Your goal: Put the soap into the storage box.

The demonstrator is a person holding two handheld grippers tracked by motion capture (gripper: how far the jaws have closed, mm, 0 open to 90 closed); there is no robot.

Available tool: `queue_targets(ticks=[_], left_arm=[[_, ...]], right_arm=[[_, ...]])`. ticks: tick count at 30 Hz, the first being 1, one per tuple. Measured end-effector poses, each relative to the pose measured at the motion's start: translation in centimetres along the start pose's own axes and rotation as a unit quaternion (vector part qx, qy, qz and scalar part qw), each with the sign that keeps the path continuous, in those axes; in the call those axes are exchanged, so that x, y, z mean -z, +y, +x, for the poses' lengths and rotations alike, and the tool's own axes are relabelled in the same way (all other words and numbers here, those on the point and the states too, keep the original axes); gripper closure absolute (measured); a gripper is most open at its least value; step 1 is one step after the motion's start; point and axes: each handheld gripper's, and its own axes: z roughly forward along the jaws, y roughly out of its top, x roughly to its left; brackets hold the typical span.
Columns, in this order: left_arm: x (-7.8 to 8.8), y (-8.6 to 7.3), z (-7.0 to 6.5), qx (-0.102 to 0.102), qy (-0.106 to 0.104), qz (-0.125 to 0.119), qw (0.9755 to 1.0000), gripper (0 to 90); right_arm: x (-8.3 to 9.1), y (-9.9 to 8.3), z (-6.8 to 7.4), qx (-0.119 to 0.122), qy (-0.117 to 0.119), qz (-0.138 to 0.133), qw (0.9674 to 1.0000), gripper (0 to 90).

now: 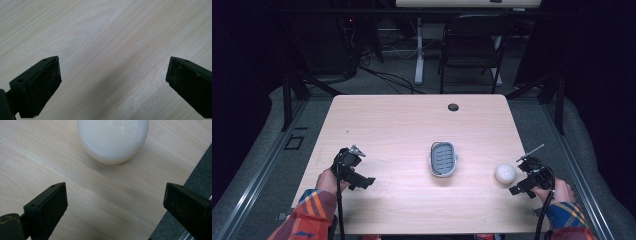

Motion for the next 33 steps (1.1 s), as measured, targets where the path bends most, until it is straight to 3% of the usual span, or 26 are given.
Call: queue_targets(ticks=[4, 8, 10, 12, 15, 17, 18, 20, 21, 22, 24, 25, 26, 27, 30, 31, 32, 33], left_arm=[[0.0, 0.0, 0.0, 0.0, -0.001, 0.0, 1.0, 0.1], [0.0, 0.0, 0.0, -0.001, -0.003, 0.0, 1.0, 0.1], [0.0, 0.0, 0.0, 0.0, -0.003, 0.0, 1.0, 0.0], [0.0, 0.0, 0.0, 0.0, -0.003, 0.0, 1.0, 0.0], [0.0, 0.0, -0.1, -0.002, -0.006, 0.0, 1.0, 0.0], [0.0, 0.1, -0.1, -0.003, -0.004, 0.001, 1.0, 0.0], [-0.1, 0.1, -0.1, -0.004, -0.006, 0.001, 1.0, 0.1], [-0.1, 0.1, -0.1, -0.005, -0.006, 0.002, 1.0, 0.0], [-0.1, 0.1, -0.1, -0.006, -0.006, 0.003, 1.0, 0.0], [0.0, 0.0, -0.1, -0.005, -0.005, 0.003, 1.0, 0.0], [0.0, 0.0, -0.1, -0.003, -0.004, 0.002, 1.0, 0.0], [0.0, -0.1, -0.1, -0.002, -0.004, 0.001, 1.0, 0.0], [0.0, -0.1, -0.1, -0.002, -0.005, 0.001, 1.0, 0.0], [0.0, 0.0, -0.1, -0.004, -0.004, 0.003, 1.0, 0.0], [-0.1, 0.1, -0.2, -0.005, -0.006, 0.003, 1.0, 0.1], [-0.2, 0.1, -0.2, -0.007, -0.005, 0.004, 1.0, 0.0], [-0.2, 0.1, -0.2, -0.006, -0.005, 0.003, 1.0, 0.0], [-0.2, 0.1, -0.2, -0.005, -0.006, 0.004, 1.0, 0.0]], right_arm=[[0.2, 0.1, 0.0, 0.012, -0.002, 0.014, 0.9998, 6.0], [0.0, 0.1, 0.2, 0.007, -0.004, 0.004, 1.0, 5.9], [0.2, 0.3, 0.1, 0.022, -0.008, 0.021, 0.9995, 5.8], [0.0, 0.2, 0.3, 0.013, -0.008, 0.009, 0.9998, 5.7], [0.2, 0.4, 0.2, 0.03, -0.009, 0.028, 0.9991, 4.4], [0.0, 0.2, 0.4, 0.019, -0.006, 0.016, 0.9997, 3.0], [0.1, 0.4, 0.3, 0.031, -0.01, 0.033, 0.9989, 2.2], [0.1, 0.3, 0.3, 0.029, -0.011, 0.031, 0.999, 1.8], [-0.1, 0.2, 0.5, 0.018, -0.008, 0.017, 0.9997, 1.4], [0.0, 0.5, 0.5, 0.033, -0.01, 0.032, 0.9989, 0.9], [-0.1, 0.5, 0.6, 0.036, -0.011, 0.034, 0.9987, 0.8], [-0.4, 0.4, 0.8, 0.022, -0.005, 0.013, 0.9997, 0.7], [-0.4, 0.5, 0.9, 0.023, -0.007, 0.013, 0.9996, 0.7], [0.1, 1.0, 0.8, 0.058, -0.023, 0.056, 0.9965, 0.6], [-0.2, 1.0, 1.0, 0.044, -0.019, 0.037, 0.9982, 0.6], [-0.1, 1.1, 0.9, 0.053, -0.025, 0.045, 0.9972, 0.6], [-0.4, 1.1, 1.1, 0.042, -0.024, 0.031, 0.9984, 0.6], [-0.3, 1.2, 1.0, 0.048, -0.026, 0.037, 0.9978, 0.6]])
